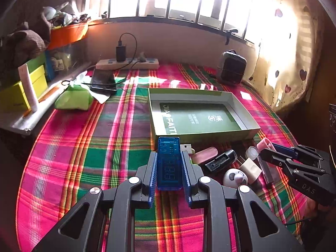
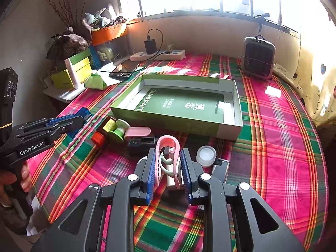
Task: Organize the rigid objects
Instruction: 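Carry the USB tester and earphone holder over the green box with both tools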
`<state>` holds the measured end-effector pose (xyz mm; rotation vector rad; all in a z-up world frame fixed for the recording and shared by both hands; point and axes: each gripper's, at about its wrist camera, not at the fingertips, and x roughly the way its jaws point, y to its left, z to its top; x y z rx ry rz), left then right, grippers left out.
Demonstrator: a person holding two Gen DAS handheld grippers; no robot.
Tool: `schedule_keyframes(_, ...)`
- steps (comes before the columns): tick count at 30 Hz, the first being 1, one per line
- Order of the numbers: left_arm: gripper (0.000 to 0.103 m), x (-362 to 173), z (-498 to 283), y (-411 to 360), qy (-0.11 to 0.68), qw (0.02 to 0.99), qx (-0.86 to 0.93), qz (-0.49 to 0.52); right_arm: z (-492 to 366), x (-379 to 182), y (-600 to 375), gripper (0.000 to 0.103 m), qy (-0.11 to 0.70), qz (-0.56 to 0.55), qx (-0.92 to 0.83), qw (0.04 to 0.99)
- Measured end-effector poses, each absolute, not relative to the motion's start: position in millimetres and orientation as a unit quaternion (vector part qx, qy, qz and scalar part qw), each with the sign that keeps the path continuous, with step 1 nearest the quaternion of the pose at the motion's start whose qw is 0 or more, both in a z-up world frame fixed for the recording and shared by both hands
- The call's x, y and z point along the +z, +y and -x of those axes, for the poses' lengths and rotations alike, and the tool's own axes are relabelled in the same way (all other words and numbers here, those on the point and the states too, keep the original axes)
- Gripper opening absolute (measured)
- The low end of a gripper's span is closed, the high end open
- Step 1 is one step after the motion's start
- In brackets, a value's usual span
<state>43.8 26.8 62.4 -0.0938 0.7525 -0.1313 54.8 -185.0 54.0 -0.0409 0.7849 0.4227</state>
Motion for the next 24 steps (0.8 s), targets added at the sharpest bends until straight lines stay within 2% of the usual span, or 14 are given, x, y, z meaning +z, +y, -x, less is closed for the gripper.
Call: schedule_keyframes(24, 0.021, 50, -177, 10, 0.403, 0.906, -0.111, 0.068, -187, 48, -181, 0.024, 0.413, 0.021, 0.163, 0.896)
